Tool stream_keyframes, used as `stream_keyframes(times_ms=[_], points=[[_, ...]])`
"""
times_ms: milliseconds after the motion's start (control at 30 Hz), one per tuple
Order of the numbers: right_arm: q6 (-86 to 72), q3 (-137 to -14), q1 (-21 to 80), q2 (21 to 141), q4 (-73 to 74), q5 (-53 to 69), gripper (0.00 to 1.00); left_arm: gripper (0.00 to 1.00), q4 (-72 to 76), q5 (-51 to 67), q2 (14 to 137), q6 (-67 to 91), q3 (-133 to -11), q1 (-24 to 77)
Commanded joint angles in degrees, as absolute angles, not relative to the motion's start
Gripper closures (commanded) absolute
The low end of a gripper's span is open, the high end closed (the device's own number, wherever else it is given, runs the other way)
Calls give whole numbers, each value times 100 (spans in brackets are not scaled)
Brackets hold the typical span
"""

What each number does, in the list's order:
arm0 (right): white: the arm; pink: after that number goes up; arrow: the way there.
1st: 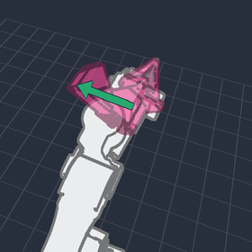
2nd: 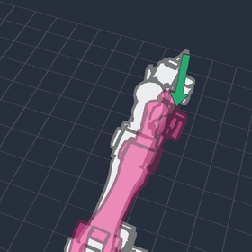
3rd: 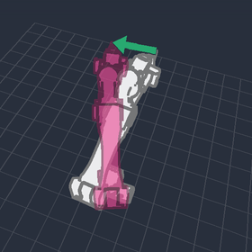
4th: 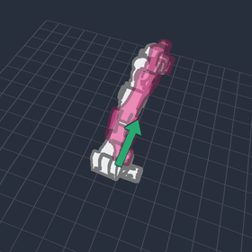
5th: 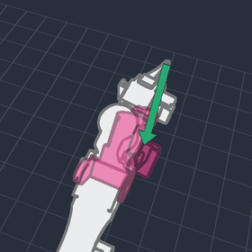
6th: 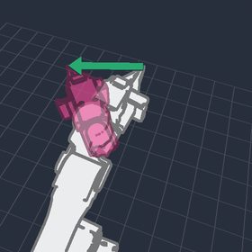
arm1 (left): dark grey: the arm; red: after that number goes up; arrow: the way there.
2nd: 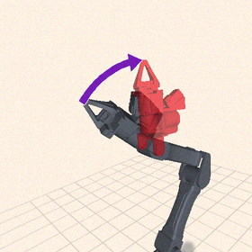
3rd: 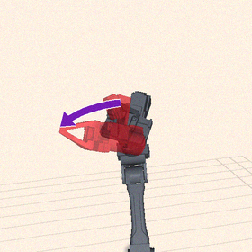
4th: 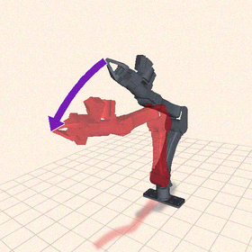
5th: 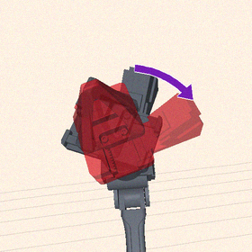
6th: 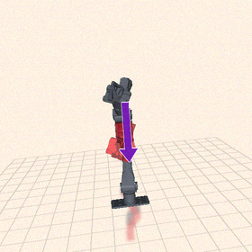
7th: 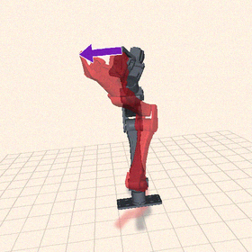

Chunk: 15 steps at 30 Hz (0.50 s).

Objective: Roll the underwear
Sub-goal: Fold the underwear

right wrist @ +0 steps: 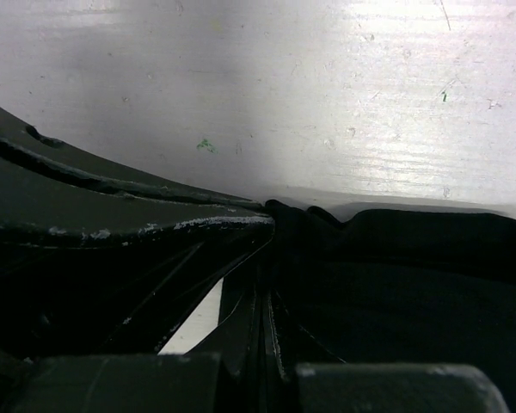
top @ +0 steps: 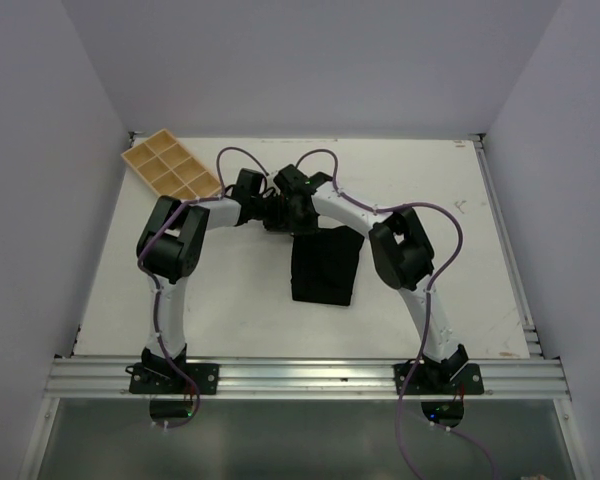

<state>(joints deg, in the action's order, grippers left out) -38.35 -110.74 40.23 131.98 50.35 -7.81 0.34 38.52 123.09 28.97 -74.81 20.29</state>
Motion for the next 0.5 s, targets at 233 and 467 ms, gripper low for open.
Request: stream_keyframes(times_ms=[233, 467], points=[[-3823, -11259, 4052, 12955, 4808, -502, 96, 100, 9, 3621, 12463, 2892, -7646, 2039], [-3402, -10760, 4043, 12167, 5044, -185, 71, 76, -413, 3428, 12024, 2786, -7454, 1995]])
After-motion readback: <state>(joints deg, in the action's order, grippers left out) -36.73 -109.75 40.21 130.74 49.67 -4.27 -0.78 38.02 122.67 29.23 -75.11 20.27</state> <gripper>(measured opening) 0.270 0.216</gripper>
